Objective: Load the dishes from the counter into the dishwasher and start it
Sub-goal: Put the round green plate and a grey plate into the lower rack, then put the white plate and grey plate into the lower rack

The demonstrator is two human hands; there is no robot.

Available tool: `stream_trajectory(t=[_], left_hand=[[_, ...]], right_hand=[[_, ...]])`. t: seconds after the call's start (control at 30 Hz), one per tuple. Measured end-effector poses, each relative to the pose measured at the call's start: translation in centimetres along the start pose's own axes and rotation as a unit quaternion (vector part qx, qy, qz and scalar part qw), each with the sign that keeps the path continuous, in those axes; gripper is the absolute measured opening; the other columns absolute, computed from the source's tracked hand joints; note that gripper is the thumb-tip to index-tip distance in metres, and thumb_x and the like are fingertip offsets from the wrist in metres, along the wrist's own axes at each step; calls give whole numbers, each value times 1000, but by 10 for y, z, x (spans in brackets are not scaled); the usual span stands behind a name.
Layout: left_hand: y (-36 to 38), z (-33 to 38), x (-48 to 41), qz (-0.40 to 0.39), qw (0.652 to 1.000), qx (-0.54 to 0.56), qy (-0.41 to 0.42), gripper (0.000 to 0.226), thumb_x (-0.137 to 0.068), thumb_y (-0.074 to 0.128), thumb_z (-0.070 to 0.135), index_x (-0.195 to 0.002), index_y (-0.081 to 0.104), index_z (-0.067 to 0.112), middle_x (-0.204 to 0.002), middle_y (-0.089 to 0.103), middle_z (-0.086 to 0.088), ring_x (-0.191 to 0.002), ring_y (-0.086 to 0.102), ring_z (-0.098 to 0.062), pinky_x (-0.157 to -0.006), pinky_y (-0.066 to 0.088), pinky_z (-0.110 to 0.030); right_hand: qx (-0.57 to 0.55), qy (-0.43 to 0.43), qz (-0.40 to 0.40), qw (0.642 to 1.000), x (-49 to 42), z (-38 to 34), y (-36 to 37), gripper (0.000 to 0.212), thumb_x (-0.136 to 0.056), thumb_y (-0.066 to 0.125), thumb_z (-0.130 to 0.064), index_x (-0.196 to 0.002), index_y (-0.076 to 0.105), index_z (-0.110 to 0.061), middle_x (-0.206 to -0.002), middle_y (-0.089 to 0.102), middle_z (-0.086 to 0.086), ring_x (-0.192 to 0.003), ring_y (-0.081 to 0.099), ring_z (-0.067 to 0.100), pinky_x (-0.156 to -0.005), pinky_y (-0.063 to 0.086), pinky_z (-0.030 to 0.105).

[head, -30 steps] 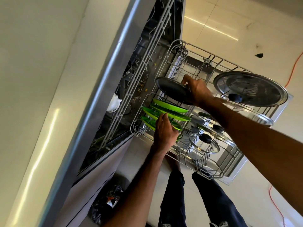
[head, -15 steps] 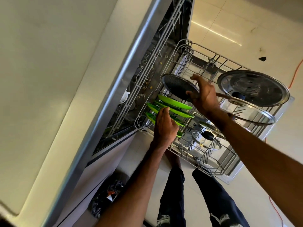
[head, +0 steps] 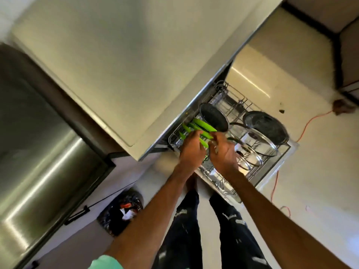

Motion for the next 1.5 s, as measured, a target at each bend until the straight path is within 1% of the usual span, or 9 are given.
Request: stream_trajectory(t=[0.23, 0.43, 0.57, 0.7, 0.8, 0.93, 1.23, 1.37, 1.5], left_hand=[[-70, 10, 135, 47, 997, 53, -1, 57, -89, 38, 32, -134, 58, 4, -132, 62, -17, -123, 59, -32, -108, 43, -41], [-123, 0, 268, 185, 976, 98, -61, 74, -92, 23, 62, -122, 64, 8, -122, 66, -13, -113, 61, -29, -100, 47, -40], [-137, -16, 360, 241, 961, 84, -108, 39, -99, 49, 13, -138, 53, 12, -140, 55, -8, -128, 52, -23, -112, 40, -35], [-157, -57, 444, 319, 934, 87, -137, 39, -99, 51, 8, -137, 54, 16, -138, 58, -5, -125, 55, -20, -106, 43, -29], [-179, -88, 505, 386, 902, 105, -165, 32, -100, 51, 8, -131, 59, 13, -130, 63, -6, -117, 60, -19, -103, 49, -33], [-202, -140, 576, 446, 863, 108, -213, 34, -98, 53, 9, -131, 61, 16, -131, 63, -2, -118, 59, -15, -98, 44, -21], [-239, -311, 720, 535, 763, 147, -332, 36, -88, 53, 16, -121, 64, 23, -120, 68, 5, -103, 66, -15, -96, 53, -37], [-246, -383, 774, 571, 672, 229, -413, 37, -84, 54, 14, -119, 63, 18, -117, 69, -2, -106, 65, -21, -93, 52, -34], [-254, -448, 806, 576, 578, 254, -519, 53, -92, 62, 35, -132, 49, 2, -132, 54, -18, -122, 53, -35, -99, 45, -43]], right_hand=[[-55, 0, -33, 998, 108, -95, -22, 16, -98, 61, -17, -114, 65, -16, -102, 74, 1, -90, 72, 19, -83, 59, 41], [-45, -86, -89, 991, 197, -162, -29, 15, -94, 66, -21, -109, 69, -19, -99, 73, -2, -89, 69, 18, -82, 55, 35], [-81, -130, -167, 974, 256, -204, -24, 17, -96, 63, -17, -113, 68, -19, -99, 72, -6, -88, 70, 10, -79, 58, 27], [-104, -196, -242, 945, 306, -255, 5, 19, -96, 60, -15, -108, 63, -29, -97, 73, -6, -80, 73, 10, -76, 62, 41], [-94, -253, -287, 919, 354, -296, 36, 22, -95, 61, -14, -109, 63, -30, -98, 73, -6, -83, 73, 12, -76, 63, 40], [-77, -308, -340, 885, 423, -341, 83, 19, -96, 62, -12, -112, 65, -23, -98, 72, -5, -84, 72, 10, -78, 62, 35], [-47, -349, -439, 827, 562, -423, 229, 23, -94, 61, -5, -110, 66, -20, -93, 74, -5, -72, 73, 3, -73, 63, 31], [3, -352, -475, 806, 602, -441, 280, 23, -94, 64, -8, -114, 65, -18, -98, 73, -2, -74, 73, 5, -62, 59, 21], [47, -351, -483, 801, 619, -450, 318, 22, -93, 63, -12, -114, 65, -21, -94, 72, -7, -75, 73, 6, -71, 63, 32]])
Point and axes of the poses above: each hand's wrist, its own x-axis away from the middle knuckle, its own y-axis out of the palm, z = x × y, the point moved 2 cm from there along -x, towards the middle knuckle
